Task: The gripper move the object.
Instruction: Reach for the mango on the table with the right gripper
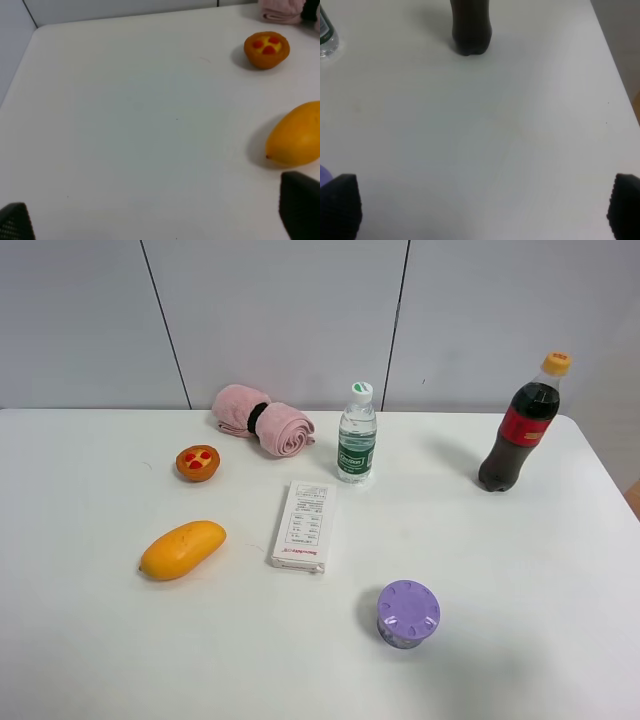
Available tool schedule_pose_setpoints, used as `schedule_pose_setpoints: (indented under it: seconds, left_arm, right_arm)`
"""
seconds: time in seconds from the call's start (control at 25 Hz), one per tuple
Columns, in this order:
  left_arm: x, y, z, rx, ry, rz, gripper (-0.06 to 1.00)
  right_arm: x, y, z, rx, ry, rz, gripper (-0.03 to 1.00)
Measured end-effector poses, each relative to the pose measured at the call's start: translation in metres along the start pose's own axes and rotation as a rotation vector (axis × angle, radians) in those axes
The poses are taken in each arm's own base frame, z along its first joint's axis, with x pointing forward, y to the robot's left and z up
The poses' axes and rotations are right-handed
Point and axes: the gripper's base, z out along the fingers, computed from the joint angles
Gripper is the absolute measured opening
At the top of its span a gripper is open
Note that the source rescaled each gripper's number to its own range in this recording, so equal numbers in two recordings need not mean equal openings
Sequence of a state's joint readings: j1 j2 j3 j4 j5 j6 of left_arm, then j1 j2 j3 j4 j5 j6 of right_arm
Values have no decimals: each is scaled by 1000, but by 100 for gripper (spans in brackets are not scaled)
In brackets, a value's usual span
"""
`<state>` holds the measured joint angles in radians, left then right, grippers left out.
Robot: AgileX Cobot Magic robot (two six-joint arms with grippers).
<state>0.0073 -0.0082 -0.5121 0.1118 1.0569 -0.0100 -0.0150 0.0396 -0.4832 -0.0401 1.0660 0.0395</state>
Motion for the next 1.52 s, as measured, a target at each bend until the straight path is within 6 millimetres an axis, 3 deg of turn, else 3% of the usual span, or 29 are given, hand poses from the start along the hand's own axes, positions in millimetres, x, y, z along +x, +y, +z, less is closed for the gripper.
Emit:
schedule_pose_setpoints:
  seconds: [1.4, 1.52]
  left_arm:
    - [0, 0, 0, 0, 0, -1, 100]
    - [0, 0, 0, 0, 0, -1, 100]
  right_arm:
    - [0, 0, 0, 2, 0, -1, 100]
    - [-8, -1, -8, 5, -35, -3, 100]
